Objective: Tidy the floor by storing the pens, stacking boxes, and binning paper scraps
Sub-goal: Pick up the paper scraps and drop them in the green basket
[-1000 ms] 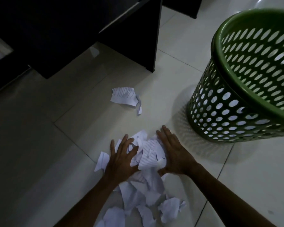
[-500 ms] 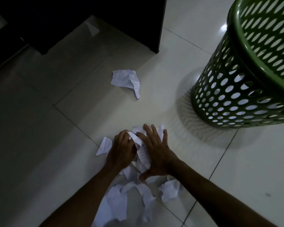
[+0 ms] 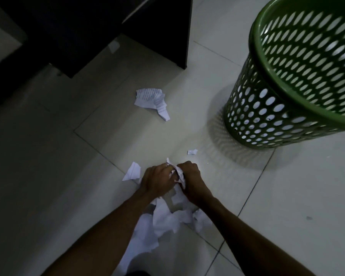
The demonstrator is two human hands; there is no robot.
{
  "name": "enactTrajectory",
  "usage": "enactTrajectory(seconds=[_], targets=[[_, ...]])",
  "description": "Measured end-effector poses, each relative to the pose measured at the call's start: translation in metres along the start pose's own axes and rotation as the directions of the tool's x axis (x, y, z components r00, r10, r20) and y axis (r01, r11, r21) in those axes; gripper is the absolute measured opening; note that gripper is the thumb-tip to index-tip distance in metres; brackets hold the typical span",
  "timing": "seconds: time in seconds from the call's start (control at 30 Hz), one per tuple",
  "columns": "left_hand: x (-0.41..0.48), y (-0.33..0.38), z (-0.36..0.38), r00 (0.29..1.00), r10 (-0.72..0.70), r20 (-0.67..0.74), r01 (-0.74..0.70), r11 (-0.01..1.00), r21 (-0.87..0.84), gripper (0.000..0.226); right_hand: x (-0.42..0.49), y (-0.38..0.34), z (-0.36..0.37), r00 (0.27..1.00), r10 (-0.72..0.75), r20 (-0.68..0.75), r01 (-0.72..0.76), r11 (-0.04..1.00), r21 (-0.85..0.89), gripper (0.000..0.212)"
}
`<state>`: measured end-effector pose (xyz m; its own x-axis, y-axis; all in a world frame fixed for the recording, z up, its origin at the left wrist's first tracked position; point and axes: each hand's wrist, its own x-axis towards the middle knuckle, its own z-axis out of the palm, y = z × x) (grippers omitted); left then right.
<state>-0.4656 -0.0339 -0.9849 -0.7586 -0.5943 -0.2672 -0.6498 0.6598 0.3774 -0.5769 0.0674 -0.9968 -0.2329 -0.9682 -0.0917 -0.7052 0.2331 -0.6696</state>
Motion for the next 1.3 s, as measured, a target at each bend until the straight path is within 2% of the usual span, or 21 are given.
enactTrajectory(seconds=[0.1,0.17,0.23,0.4,0.5,0.6,0.67,0.73,0.87,0.97,1.07,1.3], targets=[[-0.002,0.024,-0.020,0.988,0.134,-0.073,-0.145,0.971,-0.190,0.045,-0.008,-0.005,-0.019,0.998,0.057,0.000,-0.057,0.998,-0.038,0.028],[-0.005,0.040,-0.036,0.984,0.142,-0.107,-0.159,0.971,-0.176,0.043,-0.015,-0.012,-0.042,0.994,0.106,-0.011,-0.106,0.994,-0.013,0.033],[-0.011,0.055,-0.050,0.979,0.140,-0.145,-0.165,0.971,-0.172,0.035,-0.022,-0.022,-0.066,0.995,0.096,-0.030,-0.096,0.995,0.020,0.035],[-0.024,0.102,-0.101,0.954,0.192,-0.232,-0.233,0.959,-0.163,0.025,-0.037,-0.051,-0.132,0.994,0.090,-0.068,-0.093,0.995,-0.034,0.027],[-0.027,0.130,-0.138,0.927,0.224,-0.300,-0.274,0.952,-0.138,0.024,-0.042,-0.070,-0.175,0.995,0.051,-0.091,-0.060,0.993,-0.098,0.018],[-0.026,0.159,-0.178,0.891,0.292,-0.347,-0.343,0.935,-0.092,0.029,-0.051,-0.095,-0.225,0.990,-0.008,-0.140,-0.014,0.988,-0.157,0.024],[-0.022,0.179,-0.203,0.875,0.329,-0.354,-0.372,0.926,-0.060,0.026,-0.056,-0.106,-0.253,0.972,-0.084,-0.221,0.034,0.975,-0.219,0.029],[-0.017,0.201,-0.226,0.863,0.355,-0.358,-0.394,0.918,-0.040,0.023,-0.058,-0.115,-0.284,0.956,-0.089,-0.279,0.031,0.978,-0.206,0.023],[0.005,0.244,-0.263,0.821,0.420,-0.387,-0.453,0.891,0.005,0.027,-0.052,-0.111,-0.337,0.940,0.010,-0.342,-0.094,0.969,-0.230,0.035],[0.036,0.276,-0.282,0.787,0.475,-0.393,-0.504,0.863,0.035,0.023,-0.048,-0.102,-0.376,0.892,-0.057,-0.448,-0.056,0.970,-0.235,0.029],[0.072,0.303,-0.285,0.752,0.530,-0.393,-0.548,0.833,0.074,0.020,-0.040,-0.079,-0.404,0.841,-0.035,-0.539,-0.077,0.980,-0.183,0.022],[0.134,0.333,-0.254,0.773,0.546,-0.323,-0.561,0.826,0.057,0.027,-0.025,-0.019,-0.420,0.824,0.050,-0.564,-0.166,0.974,-0.157,0.027]])
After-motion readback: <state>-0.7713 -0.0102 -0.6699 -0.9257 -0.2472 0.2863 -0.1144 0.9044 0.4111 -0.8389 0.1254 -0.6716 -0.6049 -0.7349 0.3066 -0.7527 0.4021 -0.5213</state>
